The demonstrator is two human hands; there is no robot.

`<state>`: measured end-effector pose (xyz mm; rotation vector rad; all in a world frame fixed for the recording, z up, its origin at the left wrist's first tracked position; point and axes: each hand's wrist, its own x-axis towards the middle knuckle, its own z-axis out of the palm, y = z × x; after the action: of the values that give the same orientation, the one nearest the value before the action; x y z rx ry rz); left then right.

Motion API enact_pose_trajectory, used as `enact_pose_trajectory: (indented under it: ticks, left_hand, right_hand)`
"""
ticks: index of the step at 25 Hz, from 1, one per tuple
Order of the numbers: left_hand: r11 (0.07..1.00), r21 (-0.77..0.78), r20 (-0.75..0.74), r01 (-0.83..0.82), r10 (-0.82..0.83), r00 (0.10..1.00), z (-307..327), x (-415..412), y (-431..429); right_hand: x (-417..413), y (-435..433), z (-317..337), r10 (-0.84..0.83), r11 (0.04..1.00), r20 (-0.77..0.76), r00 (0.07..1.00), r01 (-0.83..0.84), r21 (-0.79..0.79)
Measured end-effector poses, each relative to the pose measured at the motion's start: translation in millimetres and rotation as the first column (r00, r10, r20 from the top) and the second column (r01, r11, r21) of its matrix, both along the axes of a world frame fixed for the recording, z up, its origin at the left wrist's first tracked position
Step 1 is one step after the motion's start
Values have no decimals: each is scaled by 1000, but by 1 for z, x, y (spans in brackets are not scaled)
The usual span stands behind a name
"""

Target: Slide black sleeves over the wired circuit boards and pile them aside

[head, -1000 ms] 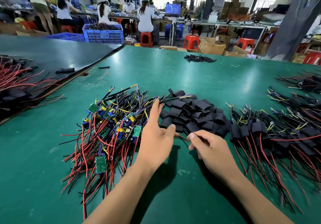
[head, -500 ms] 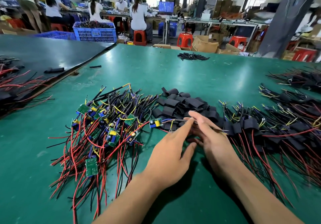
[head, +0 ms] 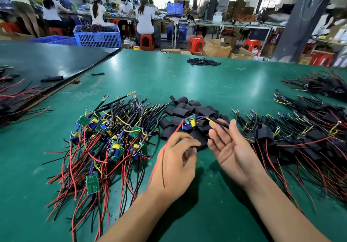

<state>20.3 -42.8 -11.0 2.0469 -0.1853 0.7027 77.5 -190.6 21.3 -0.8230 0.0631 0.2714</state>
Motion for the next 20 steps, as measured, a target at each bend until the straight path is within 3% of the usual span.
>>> enact_pose_trajectory:
  ticks: [1,2,4,5,6,9,12,17,20]
  left_hand:
    - [986,-169,-97,-10,-7,995,2,1,0]
    - [911,-412,-201,30,-123,972,6,2,0]
    - [608,-789,-263,88,-464,846,19,1,3]
    - [519,-849,-255,100,-568,782,23,1,5]
    - [492,-863,-259,118,-631,731,26,1,7]
    - [552,-801,-291,231,-697,655,31,-4,7]
    - [619,-743,-352,254,-684,639,29,-7,7]
    - [828,-509,-525,236,-516,677,31,-8,11]
    - [899,-347,-597,266,-431,677,34,-7,20]
  right_hand:
    - [1,-1,1,-1,999,-25,1000,1,34]
    - [2,-2,2,1,999,-39,999,1,49]
    - [2,-3,2,-3,1000,-28,1000,3,-4]
    - [1,-3,1,-6,998,-5,1000,6,-64]
    - [1,-1,-1,-14,991,26,1000,17,-131]
    - [-4,3,-3,-47,953,128,991,83,-290]
    - [-6,6,-4,-65,903,196,978,141,-407]
    - [-4,2,-5,-104,898,230,968,191,-397]
    - [-3,0,-7,-110,890,254,961,209,-406]
